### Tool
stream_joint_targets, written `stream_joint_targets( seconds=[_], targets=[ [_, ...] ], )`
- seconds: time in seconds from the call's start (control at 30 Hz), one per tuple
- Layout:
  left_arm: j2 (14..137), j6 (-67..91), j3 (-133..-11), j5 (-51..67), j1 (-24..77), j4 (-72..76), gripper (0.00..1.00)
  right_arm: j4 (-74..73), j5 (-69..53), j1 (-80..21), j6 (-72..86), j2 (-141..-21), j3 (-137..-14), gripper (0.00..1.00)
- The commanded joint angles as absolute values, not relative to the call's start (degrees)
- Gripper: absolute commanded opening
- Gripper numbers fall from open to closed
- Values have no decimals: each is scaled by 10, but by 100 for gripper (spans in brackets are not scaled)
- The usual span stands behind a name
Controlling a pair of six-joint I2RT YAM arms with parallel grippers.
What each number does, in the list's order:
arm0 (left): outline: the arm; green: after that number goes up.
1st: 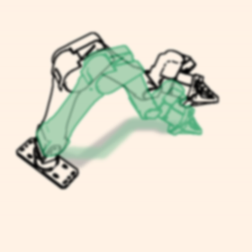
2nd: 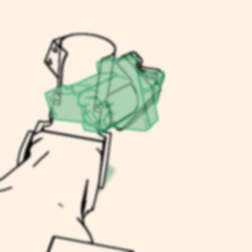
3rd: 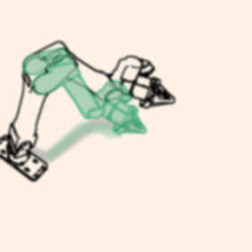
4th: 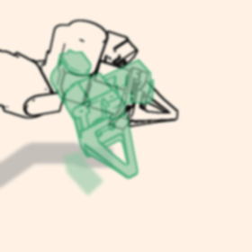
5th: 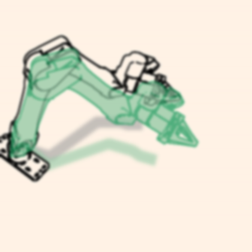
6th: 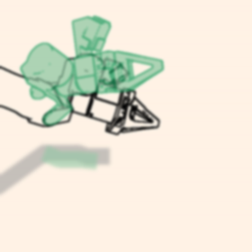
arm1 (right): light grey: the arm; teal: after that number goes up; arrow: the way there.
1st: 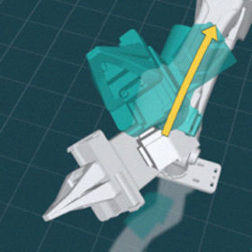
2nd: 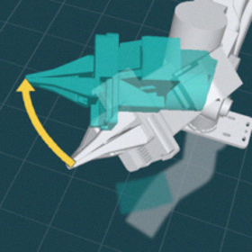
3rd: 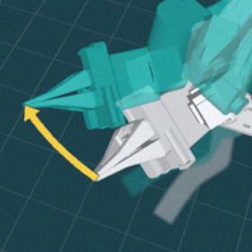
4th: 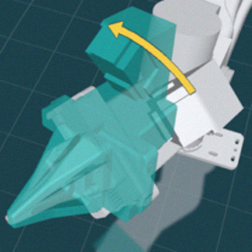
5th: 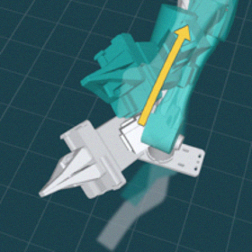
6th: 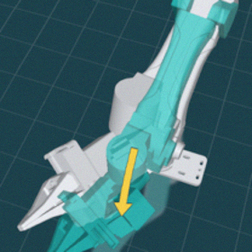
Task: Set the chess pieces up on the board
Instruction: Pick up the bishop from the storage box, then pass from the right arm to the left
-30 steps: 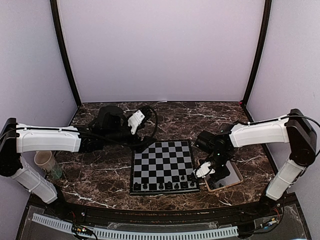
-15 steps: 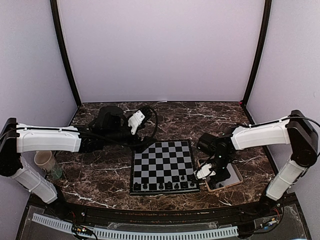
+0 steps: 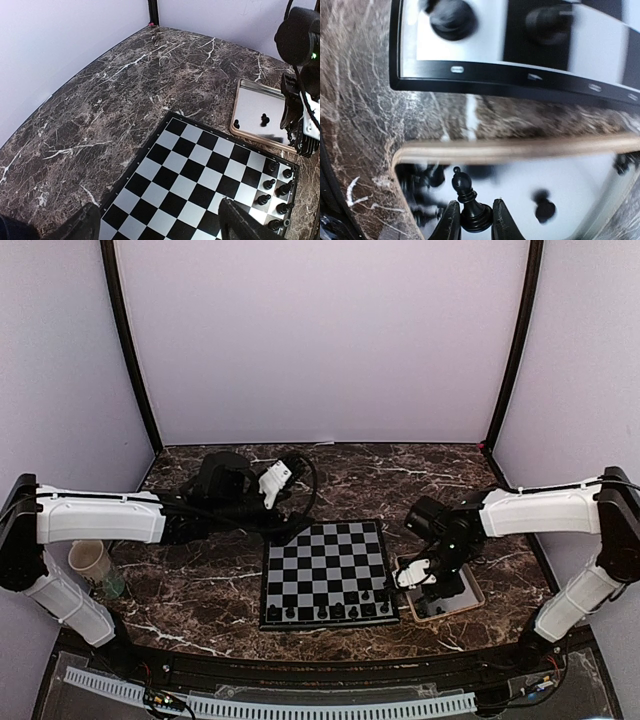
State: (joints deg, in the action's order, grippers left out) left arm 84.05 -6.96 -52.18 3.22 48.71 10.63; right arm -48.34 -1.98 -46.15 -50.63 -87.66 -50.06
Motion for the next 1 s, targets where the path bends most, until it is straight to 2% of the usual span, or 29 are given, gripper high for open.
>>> stream_joint_targets(
  seconds=[0.0, 0.2, 0.3, 0.47, 0.67, 0.97],
  targets=[
    [848, -18, -547, 17, 488, 114, 81, -501, -88, -409, -477, -829, -552, 16],
    [847, 31, -566, 89, 488, 118, 61, -422, -175, -385, -396, -812, -607, 17],
    [845, 67, -566, 119, 488, 139, 59, -369, -224, -385, -350, -816, -631, 17],
    [843, 141, -524, 152, 489, 264, 58, -382, -274, -384, -330, -872, -704, 17],
    [896, 229, -508, 165, 493, 376, 54, -390, -318, -382, -300, -909, -750, 17],
    [963, 255, -544, 211, 513, 400, 51, -390, -341, -381, -273, -939, -774, 17]
  ],
)
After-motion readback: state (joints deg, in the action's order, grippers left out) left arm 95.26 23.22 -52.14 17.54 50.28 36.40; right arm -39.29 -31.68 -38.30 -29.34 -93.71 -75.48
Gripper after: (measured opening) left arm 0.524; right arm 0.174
